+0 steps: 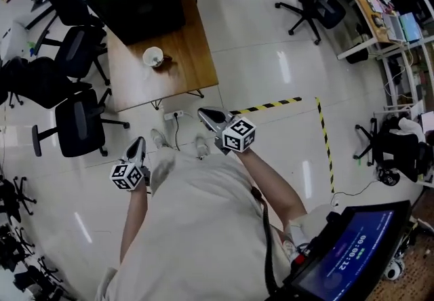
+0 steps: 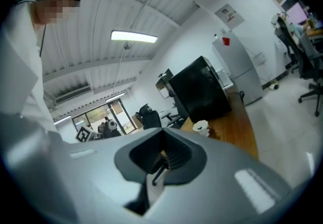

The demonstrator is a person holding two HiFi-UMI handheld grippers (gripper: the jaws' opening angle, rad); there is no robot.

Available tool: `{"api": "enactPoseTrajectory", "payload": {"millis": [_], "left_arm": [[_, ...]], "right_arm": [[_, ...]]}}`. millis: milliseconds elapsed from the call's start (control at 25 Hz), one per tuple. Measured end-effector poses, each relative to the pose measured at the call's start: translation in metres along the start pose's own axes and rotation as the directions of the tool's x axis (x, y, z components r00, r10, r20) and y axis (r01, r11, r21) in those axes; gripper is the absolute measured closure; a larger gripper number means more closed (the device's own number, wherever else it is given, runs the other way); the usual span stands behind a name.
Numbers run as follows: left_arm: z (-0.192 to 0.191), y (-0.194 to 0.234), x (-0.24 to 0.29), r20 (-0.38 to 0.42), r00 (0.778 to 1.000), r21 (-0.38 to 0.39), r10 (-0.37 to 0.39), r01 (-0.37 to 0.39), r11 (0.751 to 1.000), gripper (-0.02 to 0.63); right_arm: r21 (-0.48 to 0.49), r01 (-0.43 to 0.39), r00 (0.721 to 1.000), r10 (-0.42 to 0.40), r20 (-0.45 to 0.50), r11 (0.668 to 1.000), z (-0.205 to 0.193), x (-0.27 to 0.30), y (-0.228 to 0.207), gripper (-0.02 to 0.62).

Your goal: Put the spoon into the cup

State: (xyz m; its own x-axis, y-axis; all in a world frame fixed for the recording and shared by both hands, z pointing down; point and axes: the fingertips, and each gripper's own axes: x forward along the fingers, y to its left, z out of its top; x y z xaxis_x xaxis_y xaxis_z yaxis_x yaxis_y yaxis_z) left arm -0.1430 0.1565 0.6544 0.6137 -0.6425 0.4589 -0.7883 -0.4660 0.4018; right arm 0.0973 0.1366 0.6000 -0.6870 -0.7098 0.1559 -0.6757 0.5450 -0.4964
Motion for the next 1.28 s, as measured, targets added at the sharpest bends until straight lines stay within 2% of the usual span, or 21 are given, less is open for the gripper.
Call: {"api": "enactPoseTrajectory", "payload": {"millis": [120,320,680,960,1280], "left_arm": [[-0.005,0.003,-0.007,0.002,1.000,-0.012,0.016,-0.016,1.000,0.606],[0.007,0.010,-0.004,0.021,1.000,-0.014,0.021,-0.021,1.000,0.606],[0.028,-0.001,0.025,0.014,0.995,0.027,-0.096,0.095,0.995,0.606],[0.029,0.022,0.023,-0.057,0.985,0.046,-0.161,0.164,0.985,0.606],[0.045,0.057,0.016,-0.091,0.975,0.070,-0.201,0.208,0.976,0.606]], "right_arm": [[-0.016,-0.008,1.000,0.008,-0.016,1.000,0.000,-0.006,0.000,0.594],[-0.008,0.017,1.000,-0.017,0.017,1.000,0.014,-0.004,-0.002,0.594],[0.013,0.107,0.993,-0.107,0.051,0.994,0.015,-0.004,-0.003,0.594],[0.051,0.183,0.977,-0.187,0.102,0.982,0.018,0.017,0.006,0.595],[0.059,0.227,0.963,-0.233,0.133,0.972,0.019,0.046,0.026,0.595]]}}
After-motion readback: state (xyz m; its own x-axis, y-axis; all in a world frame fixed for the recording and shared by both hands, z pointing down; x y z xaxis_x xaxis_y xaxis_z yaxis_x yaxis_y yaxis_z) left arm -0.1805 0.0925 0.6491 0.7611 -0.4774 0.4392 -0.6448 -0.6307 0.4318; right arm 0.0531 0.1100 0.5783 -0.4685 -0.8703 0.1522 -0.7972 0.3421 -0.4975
